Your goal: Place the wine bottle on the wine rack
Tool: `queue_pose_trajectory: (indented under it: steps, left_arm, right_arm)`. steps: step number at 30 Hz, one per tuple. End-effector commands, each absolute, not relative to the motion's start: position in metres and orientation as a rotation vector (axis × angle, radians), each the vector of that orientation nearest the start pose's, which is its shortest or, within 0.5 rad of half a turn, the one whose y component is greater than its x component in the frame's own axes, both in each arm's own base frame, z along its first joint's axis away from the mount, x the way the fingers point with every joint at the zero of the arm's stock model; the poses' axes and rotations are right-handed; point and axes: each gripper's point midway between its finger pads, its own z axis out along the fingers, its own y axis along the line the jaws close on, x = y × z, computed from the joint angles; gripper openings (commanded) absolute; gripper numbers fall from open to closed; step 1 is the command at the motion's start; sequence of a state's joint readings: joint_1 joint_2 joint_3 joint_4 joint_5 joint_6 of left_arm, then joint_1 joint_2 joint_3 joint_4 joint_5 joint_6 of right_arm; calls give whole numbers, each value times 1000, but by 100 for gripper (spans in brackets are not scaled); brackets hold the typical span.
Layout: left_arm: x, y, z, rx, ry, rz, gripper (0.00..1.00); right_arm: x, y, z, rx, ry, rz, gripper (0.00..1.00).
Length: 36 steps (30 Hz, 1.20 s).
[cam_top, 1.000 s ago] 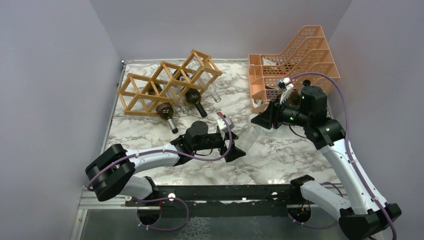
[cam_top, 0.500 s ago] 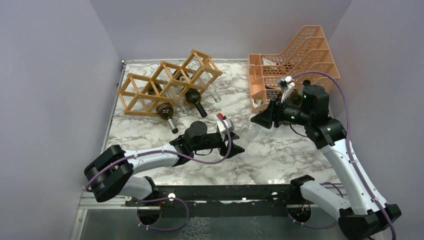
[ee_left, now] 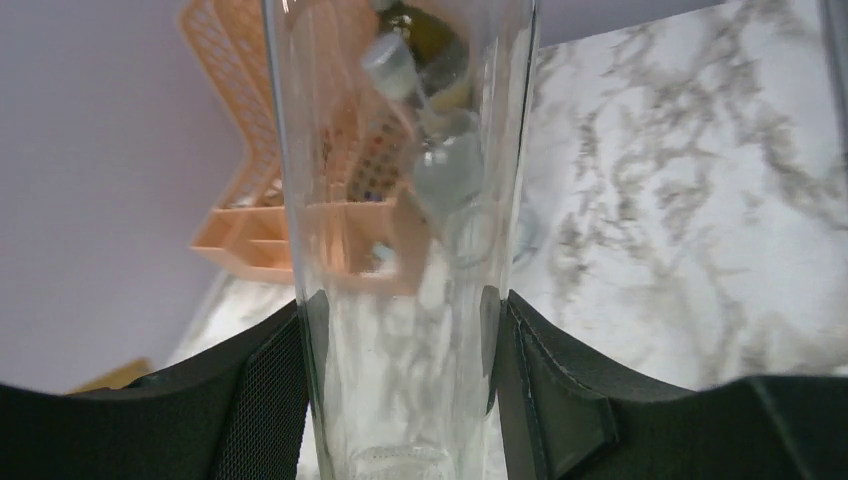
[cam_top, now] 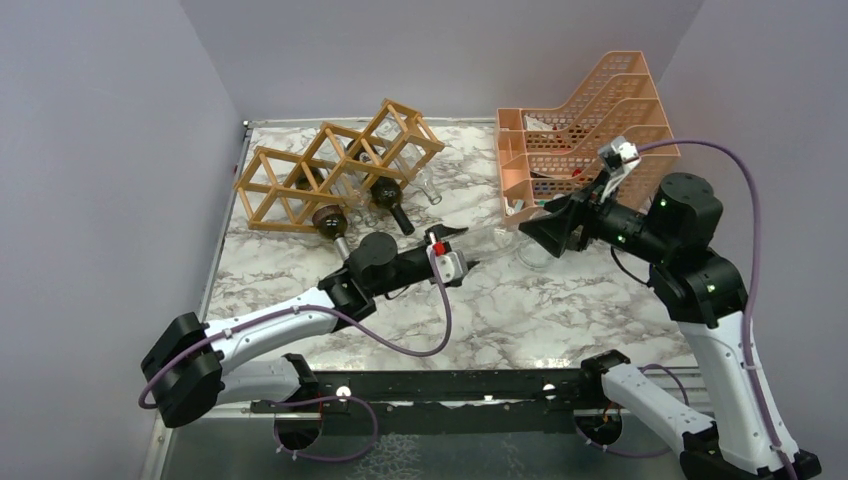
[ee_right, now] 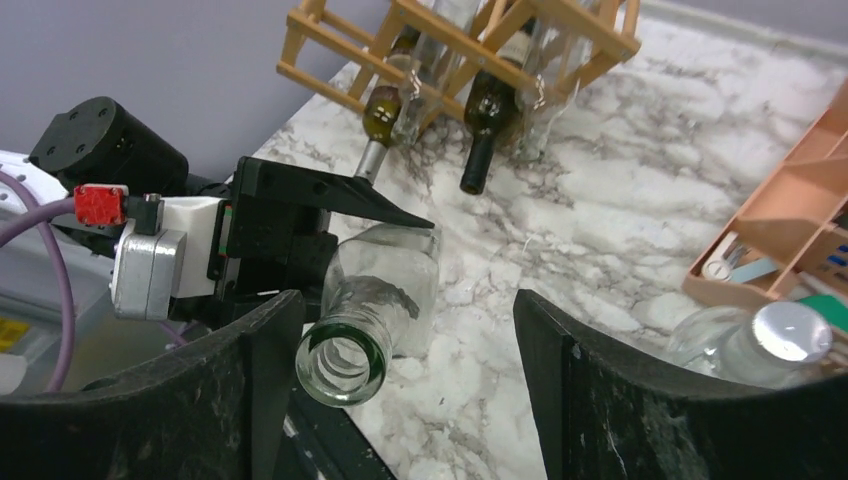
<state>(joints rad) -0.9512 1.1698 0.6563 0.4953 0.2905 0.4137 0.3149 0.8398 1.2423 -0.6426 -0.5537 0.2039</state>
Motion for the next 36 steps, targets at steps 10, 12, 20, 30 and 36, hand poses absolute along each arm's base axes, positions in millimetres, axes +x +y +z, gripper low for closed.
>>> queue_pose_trajectory:
  steps: [10,12,20,30,36]
  left_arm:
    - [256,-330,365,1294,577,129,0]
    - [259,-332,374,1319,517,212,0]
    - [282,-343,416,1367,358,507,0]
    - [280,-355,413,1466,304,512,0]
    - [274,-359,406,1495,274,539,0]
  right_arm:
    - [203,168,406,-587,1713,795,79]
    - [205,165,402,-605,1736,769,79]
    - [210,172,389,-641,1756,794,79]
    - [219,180,362,-679,1808,791,76]
    - [219,185,354,-707,1813,814,75]
